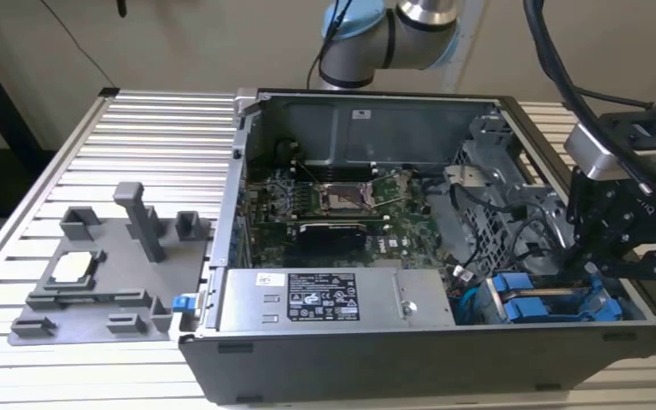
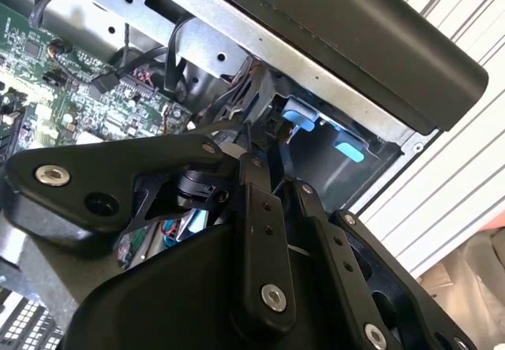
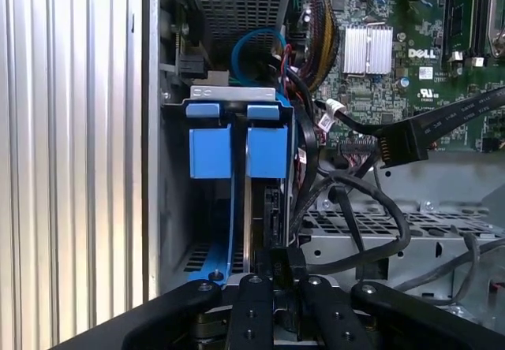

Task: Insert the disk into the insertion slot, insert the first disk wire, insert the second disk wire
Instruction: 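Insert the first disk wire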

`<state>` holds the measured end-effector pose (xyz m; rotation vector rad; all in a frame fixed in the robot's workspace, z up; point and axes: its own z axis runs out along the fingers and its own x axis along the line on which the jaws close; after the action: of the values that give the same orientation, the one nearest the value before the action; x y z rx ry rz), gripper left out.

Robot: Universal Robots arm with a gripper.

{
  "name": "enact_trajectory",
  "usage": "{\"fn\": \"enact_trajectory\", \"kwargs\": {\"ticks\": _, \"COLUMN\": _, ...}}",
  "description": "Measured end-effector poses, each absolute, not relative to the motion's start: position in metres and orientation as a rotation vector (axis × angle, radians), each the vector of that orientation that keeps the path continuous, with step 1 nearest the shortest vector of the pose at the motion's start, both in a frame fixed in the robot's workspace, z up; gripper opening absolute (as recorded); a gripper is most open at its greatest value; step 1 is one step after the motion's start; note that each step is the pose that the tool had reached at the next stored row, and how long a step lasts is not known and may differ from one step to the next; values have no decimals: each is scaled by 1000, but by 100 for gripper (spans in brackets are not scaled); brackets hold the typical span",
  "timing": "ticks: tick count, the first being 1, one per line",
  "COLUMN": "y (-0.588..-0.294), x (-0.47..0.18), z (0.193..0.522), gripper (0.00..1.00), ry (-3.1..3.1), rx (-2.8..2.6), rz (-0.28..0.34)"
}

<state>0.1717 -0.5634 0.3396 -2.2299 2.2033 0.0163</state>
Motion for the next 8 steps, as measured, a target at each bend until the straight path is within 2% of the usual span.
{"fn": "enact_trajectory", "kwargs": {"ticks": 8, "y": -563, "x": 172, "z": 337, "gripper": 19, "ry": 2210, "rx": -2223, "rz": 16}}
